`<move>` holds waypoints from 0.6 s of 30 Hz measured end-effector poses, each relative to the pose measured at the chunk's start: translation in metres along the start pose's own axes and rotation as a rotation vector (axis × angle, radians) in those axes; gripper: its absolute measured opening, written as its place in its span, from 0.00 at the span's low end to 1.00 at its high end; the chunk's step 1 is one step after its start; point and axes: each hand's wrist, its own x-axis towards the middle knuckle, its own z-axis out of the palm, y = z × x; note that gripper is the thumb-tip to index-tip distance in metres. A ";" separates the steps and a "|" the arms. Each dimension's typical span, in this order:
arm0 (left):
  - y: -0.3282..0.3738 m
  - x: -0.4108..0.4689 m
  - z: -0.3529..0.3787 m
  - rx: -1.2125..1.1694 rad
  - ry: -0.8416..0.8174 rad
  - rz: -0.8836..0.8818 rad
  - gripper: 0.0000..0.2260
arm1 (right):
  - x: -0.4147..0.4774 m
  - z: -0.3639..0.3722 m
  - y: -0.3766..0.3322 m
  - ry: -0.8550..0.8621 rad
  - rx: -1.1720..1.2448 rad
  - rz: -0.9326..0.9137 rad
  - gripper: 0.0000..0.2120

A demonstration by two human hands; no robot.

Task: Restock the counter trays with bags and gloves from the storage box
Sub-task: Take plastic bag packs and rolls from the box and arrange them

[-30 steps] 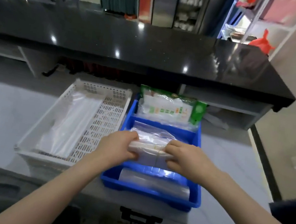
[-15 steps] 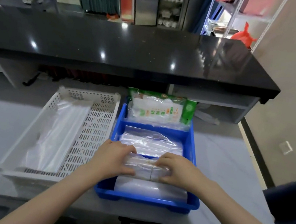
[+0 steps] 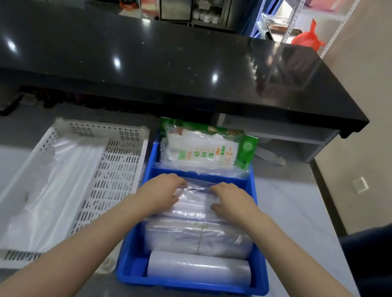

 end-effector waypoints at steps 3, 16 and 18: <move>-0.001 0.010 0.012 0.103 -0.105 0.009 0.29 | 0.012 0.009 -0.004 -0.009 -0.064 0.024 0.23; -0.007 0.010 0.014 0.186 -0.069 0.118 0.14 | 0.009 0.010 -0.010 -0.051 0.099 0.006 0.09; -0.007 0.006 0.011 0.097 -0.105 0.105 0.12 | 0.007 0.009 -0.009 -0.070 0.102 0.013 0.09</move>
